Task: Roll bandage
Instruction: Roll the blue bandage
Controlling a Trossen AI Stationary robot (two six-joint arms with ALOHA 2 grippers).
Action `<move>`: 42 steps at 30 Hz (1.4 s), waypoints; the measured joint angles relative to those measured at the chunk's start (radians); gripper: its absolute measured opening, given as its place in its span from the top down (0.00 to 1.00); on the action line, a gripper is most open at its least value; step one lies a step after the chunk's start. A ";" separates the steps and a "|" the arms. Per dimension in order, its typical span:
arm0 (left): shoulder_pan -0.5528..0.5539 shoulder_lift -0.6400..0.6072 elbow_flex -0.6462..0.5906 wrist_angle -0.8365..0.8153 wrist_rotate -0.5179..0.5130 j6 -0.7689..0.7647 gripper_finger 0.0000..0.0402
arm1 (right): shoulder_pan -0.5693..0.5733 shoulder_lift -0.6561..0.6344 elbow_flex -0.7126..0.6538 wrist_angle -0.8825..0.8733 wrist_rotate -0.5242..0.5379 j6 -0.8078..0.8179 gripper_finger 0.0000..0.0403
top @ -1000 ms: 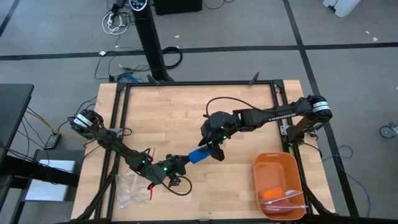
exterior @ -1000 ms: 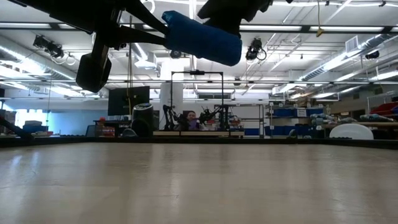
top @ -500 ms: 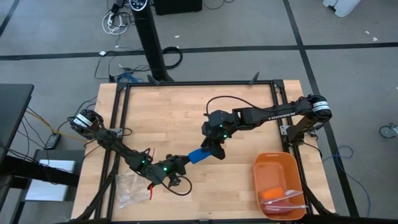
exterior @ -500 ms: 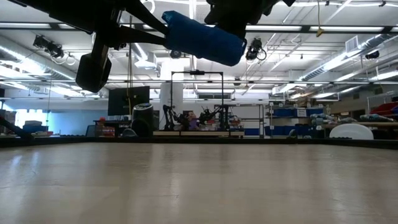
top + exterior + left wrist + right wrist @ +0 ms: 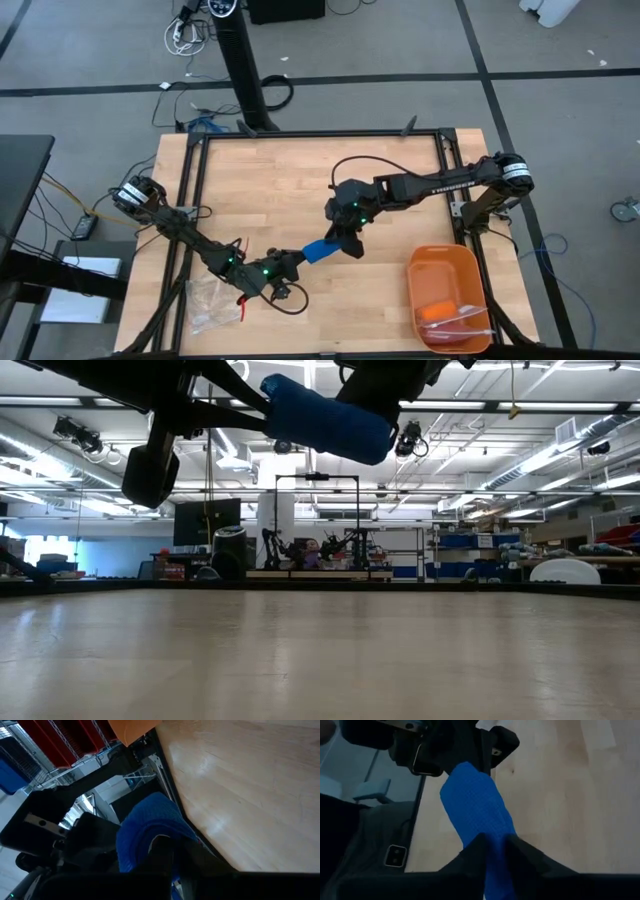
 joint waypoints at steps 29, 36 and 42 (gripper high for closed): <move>-0.019 -0.001 0.007 -0.002 -0.007 0.000 0.96 | 0.027 -0.023 0.000 -0.013 0.175 0.005 0.99; -0.032 -0.001 0.047 0.000 -0.008 0.023 0.96 | 0.027 -0.016 0.000 -0.002 0.134 0.022 0.94; -0.033 -0.001 0.048 0.000 -0.005 0.023 0.96 | 0.032 -0.016 0.000 -0.015 0.145 0.043 0.80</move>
